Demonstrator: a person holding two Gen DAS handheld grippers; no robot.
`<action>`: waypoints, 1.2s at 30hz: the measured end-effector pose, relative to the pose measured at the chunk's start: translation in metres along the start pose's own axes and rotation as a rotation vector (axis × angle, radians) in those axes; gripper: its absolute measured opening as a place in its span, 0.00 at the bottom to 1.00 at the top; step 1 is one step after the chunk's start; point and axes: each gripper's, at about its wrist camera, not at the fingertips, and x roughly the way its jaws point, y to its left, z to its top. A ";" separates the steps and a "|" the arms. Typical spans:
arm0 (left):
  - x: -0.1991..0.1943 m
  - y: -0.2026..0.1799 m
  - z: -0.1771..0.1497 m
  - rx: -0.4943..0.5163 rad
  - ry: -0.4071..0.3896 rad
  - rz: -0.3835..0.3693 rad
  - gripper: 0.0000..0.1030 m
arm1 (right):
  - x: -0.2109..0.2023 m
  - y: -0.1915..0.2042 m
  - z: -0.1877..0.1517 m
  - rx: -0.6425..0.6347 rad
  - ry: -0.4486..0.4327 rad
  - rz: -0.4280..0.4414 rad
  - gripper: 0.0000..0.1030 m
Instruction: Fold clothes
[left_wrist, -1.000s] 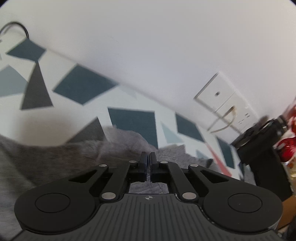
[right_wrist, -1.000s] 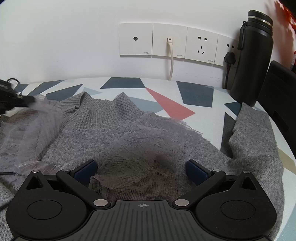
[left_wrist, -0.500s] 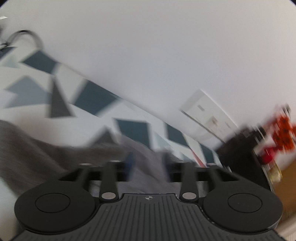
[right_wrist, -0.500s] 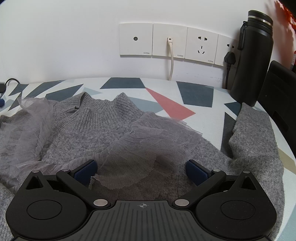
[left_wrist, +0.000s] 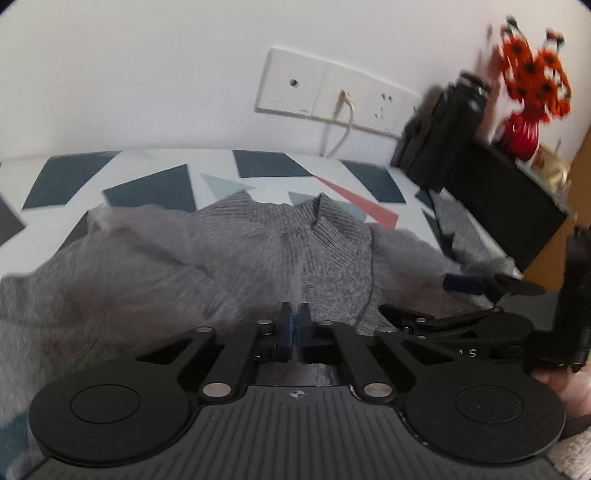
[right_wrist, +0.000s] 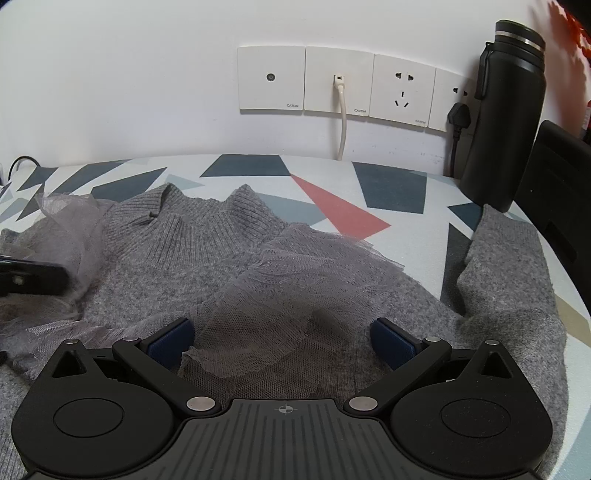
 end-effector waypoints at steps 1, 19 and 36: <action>-0.010 0.001 -0.004 -0.009 -0.021 -0.006 0.02 | 0.000 0.000 0.000 0.000 0.000 0.000 0.99; -0.060 0.008 0.002 -0.161 -0.129 -0.070 0.74 | -0.001 -0.001 0.000 -0.002 -0.001 -0.001 0.99; -0.053 0.045 -0.046 -0.289 0.011 -0.046 0.03 | 0.000 -0.001 0.000 -0.002 -0.001 0.001 0.99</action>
